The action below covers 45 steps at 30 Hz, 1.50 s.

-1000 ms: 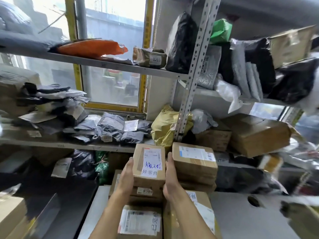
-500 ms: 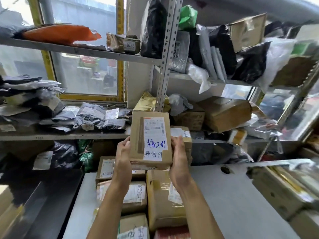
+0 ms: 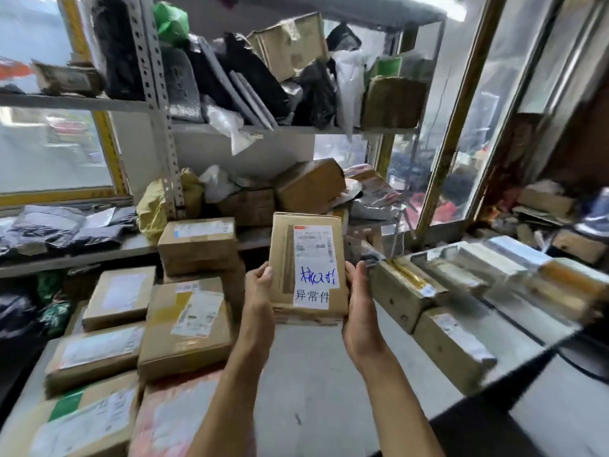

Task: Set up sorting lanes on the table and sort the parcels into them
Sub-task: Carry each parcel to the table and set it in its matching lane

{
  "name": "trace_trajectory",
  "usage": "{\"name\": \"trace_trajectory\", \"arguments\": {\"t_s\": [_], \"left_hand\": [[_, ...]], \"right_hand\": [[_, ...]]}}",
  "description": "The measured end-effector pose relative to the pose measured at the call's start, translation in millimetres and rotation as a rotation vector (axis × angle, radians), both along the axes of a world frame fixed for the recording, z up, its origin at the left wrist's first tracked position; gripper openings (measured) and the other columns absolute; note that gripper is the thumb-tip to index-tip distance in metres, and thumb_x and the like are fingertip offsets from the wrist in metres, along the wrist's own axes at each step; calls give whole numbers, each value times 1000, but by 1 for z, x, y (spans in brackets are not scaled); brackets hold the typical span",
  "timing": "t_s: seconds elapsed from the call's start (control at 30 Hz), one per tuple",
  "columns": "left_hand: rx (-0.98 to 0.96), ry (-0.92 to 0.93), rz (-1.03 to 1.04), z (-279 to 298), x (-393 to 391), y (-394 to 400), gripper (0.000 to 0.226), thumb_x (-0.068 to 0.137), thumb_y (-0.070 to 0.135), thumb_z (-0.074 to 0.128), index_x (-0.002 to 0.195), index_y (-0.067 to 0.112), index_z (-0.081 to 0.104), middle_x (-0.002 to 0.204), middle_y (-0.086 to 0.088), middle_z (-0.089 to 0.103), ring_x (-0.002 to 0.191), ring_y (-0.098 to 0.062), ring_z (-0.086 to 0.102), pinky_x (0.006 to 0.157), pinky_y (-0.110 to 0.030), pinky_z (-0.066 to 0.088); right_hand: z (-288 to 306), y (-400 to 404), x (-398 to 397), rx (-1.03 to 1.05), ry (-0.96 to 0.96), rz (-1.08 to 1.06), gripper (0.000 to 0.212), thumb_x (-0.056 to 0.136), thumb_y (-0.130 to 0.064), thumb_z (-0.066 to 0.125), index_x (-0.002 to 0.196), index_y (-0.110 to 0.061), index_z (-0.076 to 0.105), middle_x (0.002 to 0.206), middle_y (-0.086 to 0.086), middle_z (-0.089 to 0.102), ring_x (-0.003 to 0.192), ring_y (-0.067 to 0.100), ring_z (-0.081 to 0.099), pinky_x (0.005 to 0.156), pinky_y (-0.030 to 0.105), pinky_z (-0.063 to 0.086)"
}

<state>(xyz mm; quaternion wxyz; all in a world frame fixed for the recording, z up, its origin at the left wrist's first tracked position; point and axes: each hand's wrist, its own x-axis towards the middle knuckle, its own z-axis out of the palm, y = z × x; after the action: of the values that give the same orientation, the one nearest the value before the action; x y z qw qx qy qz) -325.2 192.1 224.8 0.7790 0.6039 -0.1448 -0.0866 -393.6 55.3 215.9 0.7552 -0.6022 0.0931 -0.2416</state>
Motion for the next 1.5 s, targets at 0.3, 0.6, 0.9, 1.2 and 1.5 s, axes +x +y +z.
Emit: {"name": "trace_trajectory", "arguments": {"t_s": [0.3, 0.6, 0.9, 1.2, 1.5], "left_hand": [[75, 61, -418, -16, -166, -220, 59, 91, 62, 48, 131, 19, 51, 117, -14, 70, 103, -32, 71, 91, -58, 55], [100, 146, -709, -37, -276, -378, 31, 102, 43, 47, 123, 20, 51, 114, -14, 68, 94, -26, 71, 79, -43, 56], [109, 128, -898, -61, -315, -553, 34, 101, 46, 48, 126, 24, 49, 108, -9, 71, 88, -20, 74, 78, -46, 59], [94, 96, -997, -50, -303, -734, 41, 104, 39, 45, 135, 13, 44, 108, -5, 67, 73, 0, 71, 54, -15, 52], [155, 133, -1002, -61, -305, -874, 41, 99, 48, 50, 132, 25, 44, 118, 1, 64, 101, -14, 66, 76, -34, 53]], "right_hand": [[-15, -180, -213, 74, 22, -388, 80, 86, -83, 43, 146, -31, 53, 138, 6, 66, 128, 28, 62, 109, 58, 47], [-40, -293, -344, 112, 84, -727, 80, 86, -86, 43, 147, -35, 53, 144, -2, 61, 137, 20, 54, 120, 53, 33], [-60, -452, -388, 122, 148, -850, 80, 83, -87, 40, 145, -37, 53, 137, -3, 67, 125, 20, 64, 111, 53, 45], [-36, -615, -377, 95, 131, -918, 102, 67, -96, 51, 147, -33, 52, 138, -5, 66, 129, 16, 61, 116, 46, 40], [-46, -755, -382, 178, 131, -942, 60, 101, -64, 30, 142, -30, 56, 129, 1, 71, 117, 18, 70, 97, 38, 53]]}}
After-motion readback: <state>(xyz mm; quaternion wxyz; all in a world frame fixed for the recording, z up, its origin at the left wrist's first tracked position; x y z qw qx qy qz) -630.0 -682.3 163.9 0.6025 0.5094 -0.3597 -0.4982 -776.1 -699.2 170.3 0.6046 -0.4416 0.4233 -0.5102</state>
